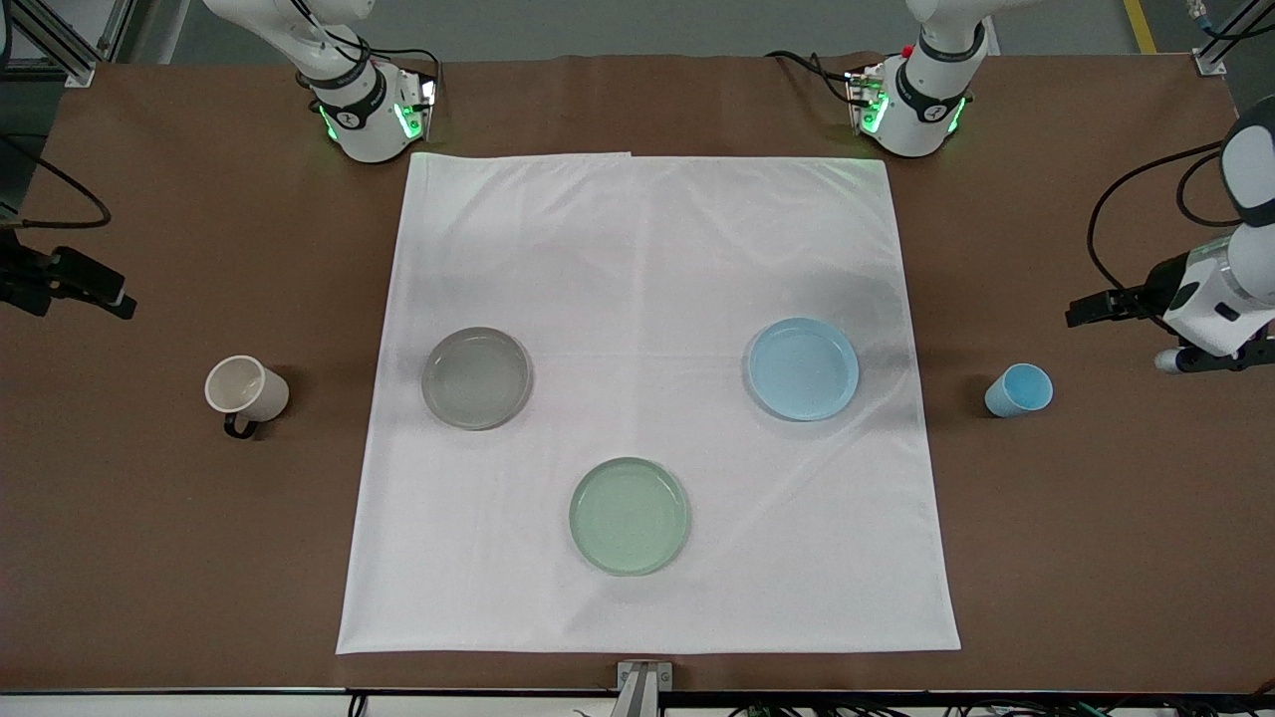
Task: Place blue cup in blue plate and white mug in gray plate
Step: 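Move the right gripper toward the white mug while the left gripper reaches the blue cup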
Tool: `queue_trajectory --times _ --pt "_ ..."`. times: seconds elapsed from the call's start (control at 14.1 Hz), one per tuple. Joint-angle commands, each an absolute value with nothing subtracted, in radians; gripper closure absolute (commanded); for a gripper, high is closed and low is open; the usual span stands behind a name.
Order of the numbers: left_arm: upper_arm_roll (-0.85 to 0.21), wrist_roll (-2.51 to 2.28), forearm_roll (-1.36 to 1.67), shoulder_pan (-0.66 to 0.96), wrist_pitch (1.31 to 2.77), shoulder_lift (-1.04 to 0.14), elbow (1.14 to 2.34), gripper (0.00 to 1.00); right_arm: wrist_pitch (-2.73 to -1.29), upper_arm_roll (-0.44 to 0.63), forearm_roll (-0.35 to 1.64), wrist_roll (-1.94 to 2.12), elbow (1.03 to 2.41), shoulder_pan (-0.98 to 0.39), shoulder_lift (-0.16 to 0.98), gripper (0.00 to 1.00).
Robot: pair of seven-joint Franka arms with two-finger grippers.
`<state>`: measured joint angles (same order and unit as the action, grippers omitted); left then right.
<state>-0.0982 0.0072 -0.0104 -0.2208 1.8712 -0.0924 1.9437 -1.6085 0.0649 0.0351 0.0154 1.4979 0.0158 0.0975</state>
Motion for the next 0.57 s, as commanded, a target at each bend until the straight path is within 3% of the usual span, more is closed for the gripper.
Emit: queue_trajectory --times 0.0,0.21,0.5 --pt "-0.103 0.012 -0.006 -0.236 1.992 -0.096 2.058 0.0 -1.603 0.06 0.018 0.012 1.482 0.025 0.147 0.0" --pt "-0.103 0.021 -0.008 -0.27 2.072 -0.178 2.065 0.04 -1.617 0.06 0.003 0.012 1.496 0.035 0.257 0.0" --pt "-0.104 0.054 -0.008 -0.302 2.163 -0.253 2.06 0.19 -1.82 0.06 0.003 0.069 1.59 0.078 0.394 0.0"
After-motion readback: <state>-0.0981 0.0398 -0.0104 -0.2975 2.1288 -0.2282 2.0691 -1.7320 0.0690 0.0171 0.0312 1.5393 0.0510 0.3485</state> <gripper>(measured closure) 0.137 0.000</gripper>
